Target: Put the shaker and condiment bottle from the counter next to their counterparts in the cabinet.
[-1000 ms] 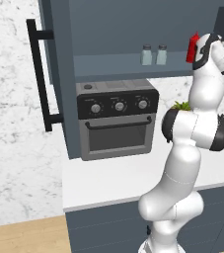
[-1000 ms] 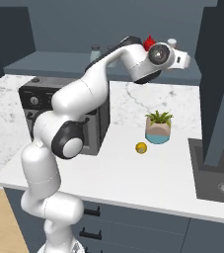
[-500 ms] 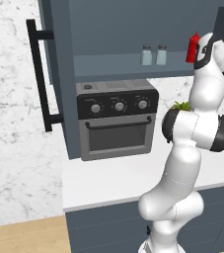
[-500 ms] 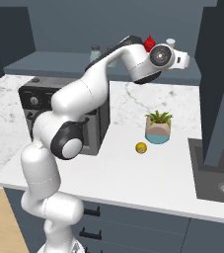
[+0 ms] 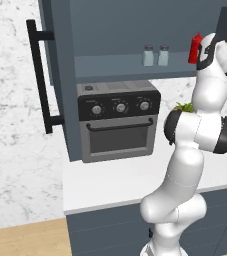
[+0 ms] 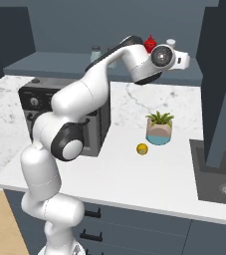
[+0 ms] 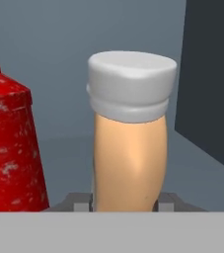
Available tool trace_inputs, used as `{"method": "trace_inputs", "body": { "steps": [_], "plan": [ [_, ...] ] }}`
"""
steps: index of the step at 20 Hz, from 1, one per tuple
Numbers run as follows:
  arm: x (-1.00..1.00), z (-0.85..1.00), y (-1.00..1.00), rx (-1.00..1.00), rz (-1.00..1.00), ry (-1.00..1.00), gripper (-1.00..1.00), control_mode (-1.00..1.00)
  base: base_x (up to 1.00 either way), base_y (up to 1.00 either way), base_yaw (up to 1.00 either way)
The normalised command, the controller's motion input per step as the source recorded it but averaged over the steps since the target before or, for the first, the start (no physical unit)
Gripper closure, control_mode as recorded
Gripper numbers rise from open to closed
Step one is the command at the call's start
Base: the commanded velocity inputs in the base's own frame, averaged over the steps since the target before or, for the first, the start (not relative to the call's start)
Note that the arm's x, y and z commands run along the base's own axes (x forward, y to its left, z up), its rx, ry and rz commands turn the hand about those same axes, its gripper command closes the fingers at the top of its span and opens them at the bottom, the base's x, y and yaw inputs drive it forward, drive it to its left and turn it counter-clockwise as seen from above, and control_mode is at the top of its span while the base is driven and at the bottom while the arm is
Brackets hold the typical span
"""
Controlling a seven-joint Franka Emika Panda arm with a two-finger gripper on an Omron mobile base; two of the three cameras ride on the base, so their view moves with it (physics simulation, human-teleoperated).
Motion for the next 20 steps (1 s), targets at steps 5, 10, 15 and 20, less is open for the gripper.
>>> {"method": "trace_inputs", "body": {
  "steps": [5, 10, 15, 20],
  "plan": [
    [0.22, -0.44, 0.13, 0.00, 0.03, 0.01, 1.00, -1.00, 0.00, 0.00, 0.00],
    [0.32, -0.61, 0.15, 0.00, 0.04, 0.00, -1.00, -1.00, 0.00, 0.00, 0.00],
    [0.23, -0.46, 0.07, 0.00, 0.03, 0.00, -1.00, -1.00, 0.00, 0.00, 0.00],
    [0.14, -0.36, 0.00, 0.00, 0.02, 0.00, -1.00, -1.00, 0.00, 0.00, 0.00]
  ]
}}
